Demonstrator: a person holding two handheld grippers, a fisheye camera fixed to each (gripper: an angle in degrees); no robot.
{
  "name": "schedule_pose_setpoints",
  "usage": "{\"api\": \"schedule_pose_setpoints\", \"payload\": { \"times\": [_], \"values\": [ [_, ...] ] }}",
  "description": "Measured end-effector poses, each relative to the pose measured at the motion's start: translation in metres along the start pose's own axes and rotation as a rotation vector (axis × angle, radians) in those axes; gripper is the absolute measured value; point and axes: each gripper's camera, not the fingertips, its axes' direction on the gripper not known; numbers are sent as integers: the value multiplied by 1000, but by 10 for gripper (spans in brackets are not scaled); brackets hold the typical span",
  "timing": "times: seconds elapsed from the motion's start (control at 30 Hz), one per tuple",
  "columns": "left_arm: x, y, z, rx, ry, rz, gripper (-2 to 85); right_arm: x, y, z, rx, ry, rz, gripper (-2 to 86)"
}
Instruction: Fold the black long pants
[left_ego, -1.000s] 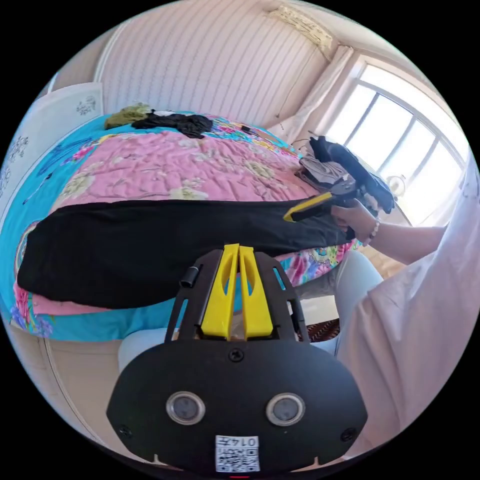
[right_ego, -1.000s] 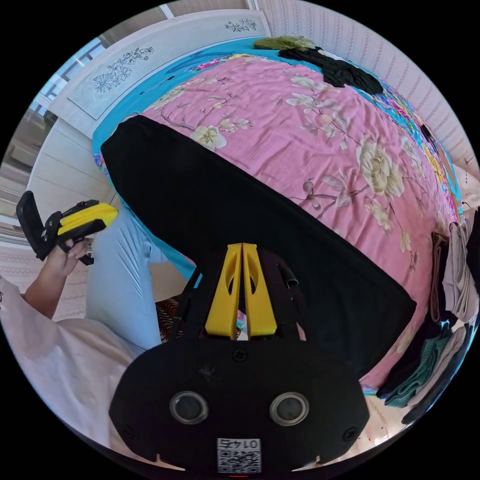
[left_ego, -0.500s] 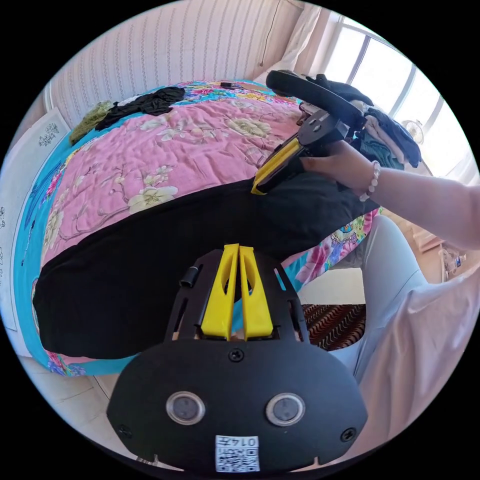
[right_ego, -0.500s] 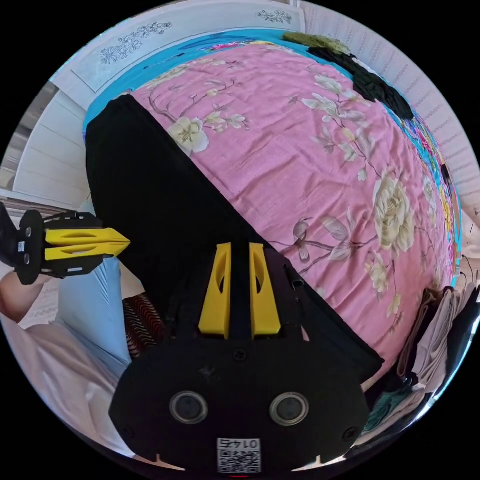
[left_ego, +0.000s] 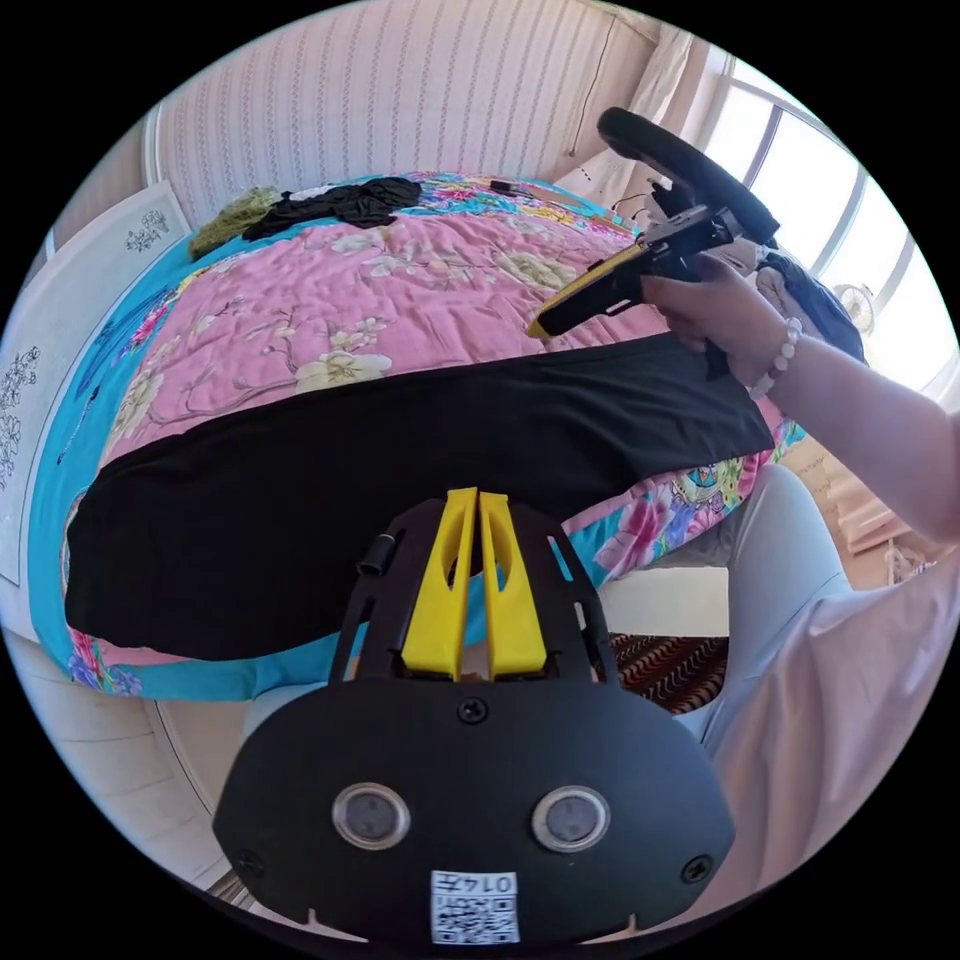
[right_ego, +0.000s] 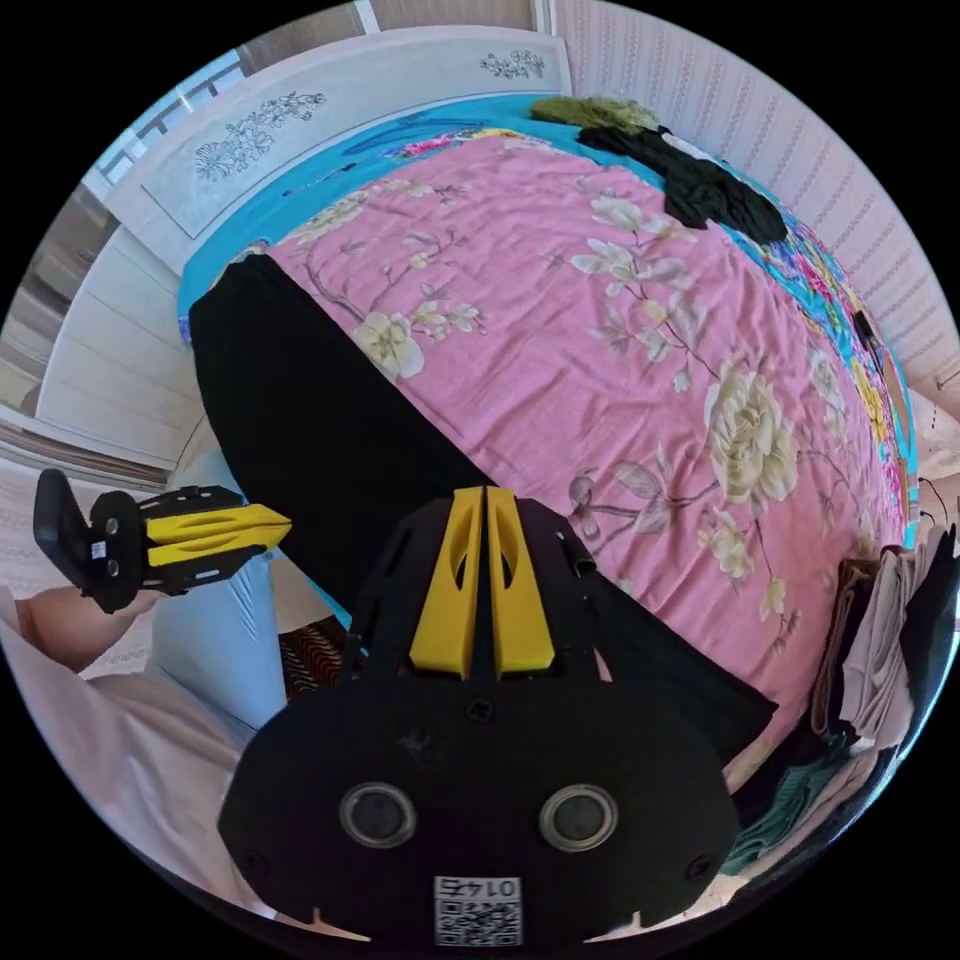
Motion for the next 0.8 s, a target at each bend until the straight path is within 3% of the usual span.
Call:
{"api": "schedule_pose_setpoints", "payload": {
  "times": [0.1,0.3,0.37,0.5,0.57,0.63,0.67,0.8],
  "values": [
    [7,-3,20,-4,35,-2,-10,-23,-10,-7,33,-102,-92,-1],
    [21,-2,81,-74,-38,-11,-10,-58,-42,56,-164,32,-156,-7],
    [26,4,96,-2,-57,-6,-10,-45,-37,52,-115,16,-107,-8],
    [32,-10,99,-64,-20,12,-10,-21,-36,33,-201,-79,-120,-6],
    [36,-10,102,-44,11,16,-10,-14,-29,8,-105,-97,-125,-5],
    [40,-7,125,-117,-7,28,-10,-10,-25,29,-179,-52,-127,-5],
    [41,-5,133,-85,-11,26,-10,-2,-19,30,-125,-63,-99,-5],
    [45,-10,139,-94,16,-18,-10,37,4,16,-81,-190,-10,-5]
  ]
}}
